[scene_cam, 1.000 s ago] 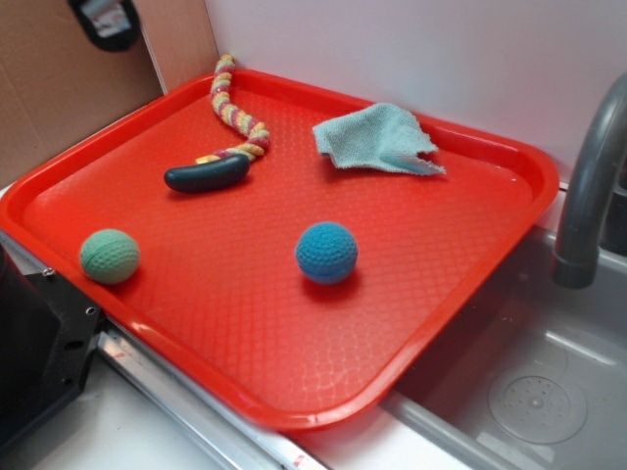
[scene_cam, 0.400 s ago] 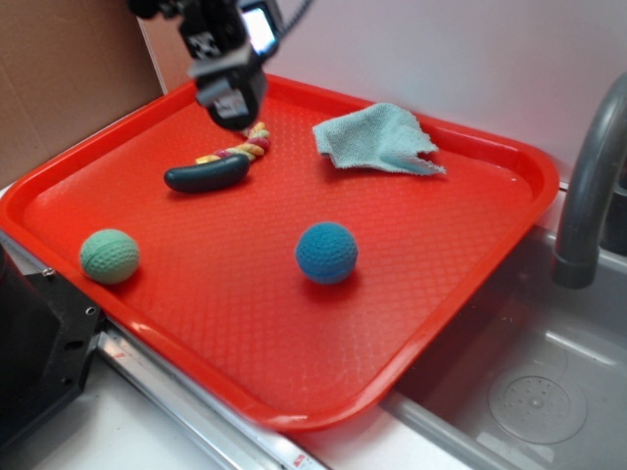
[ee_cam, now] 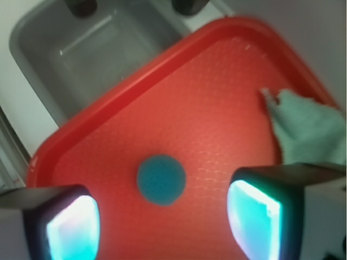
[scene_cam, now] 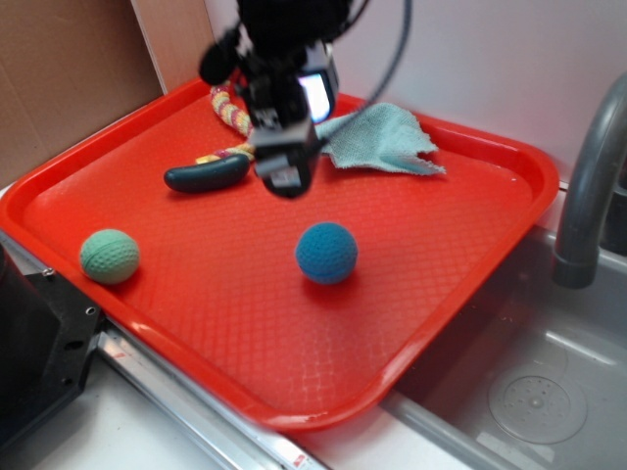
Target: Grab the blue ball.
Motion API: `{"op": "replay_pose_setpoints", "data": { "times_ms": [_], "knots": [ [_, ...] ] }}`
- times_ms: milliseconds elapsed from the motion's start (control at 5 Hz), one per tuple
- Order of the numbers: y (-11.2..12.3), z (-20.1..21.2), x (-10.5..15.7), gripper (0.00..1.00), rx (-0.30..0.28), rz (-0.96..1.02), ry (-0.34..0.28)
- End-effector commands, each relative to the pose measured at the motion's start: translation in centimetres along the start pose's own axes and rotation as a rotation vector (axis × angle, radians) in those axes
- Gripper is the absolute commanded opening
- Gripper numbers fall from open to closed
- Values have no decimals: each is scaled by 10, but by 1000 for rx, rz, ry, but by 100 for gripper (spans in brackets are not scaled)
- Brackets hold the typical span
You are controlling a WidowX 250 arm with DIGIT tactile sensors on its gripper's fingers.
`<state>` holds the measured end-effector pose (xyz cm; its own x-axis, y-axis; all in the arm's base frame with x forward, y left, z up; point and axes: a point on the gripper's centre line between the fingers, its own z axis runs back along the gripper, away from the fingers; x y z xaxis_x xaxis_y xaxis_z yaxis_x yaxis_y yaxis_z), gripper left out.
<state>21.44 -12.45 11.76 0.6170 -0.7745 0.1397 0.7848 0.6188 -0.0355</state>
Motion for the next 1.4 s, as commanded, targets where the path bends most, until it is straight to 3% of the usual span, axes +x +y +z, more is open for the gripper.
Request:
{"op": "replay_pose_setpoints", "data": {
  "times_ms": [0, 200, 400, 600, 1000, 1200],
  "knots": [
    [-19, -52, 4, 100, -34, -7, 140],
    [-11, -83, 2, 100, -5, 28, 222],
    [0, -89, -2, 100, -6, 71, 236],
    [4, -86, -6, 0, -13, 86, 244],
    [8, -79, -10, 0, -30, 95, 241],
    [11, -53, -2, 0, 32, 209, 272]
  ]
}}
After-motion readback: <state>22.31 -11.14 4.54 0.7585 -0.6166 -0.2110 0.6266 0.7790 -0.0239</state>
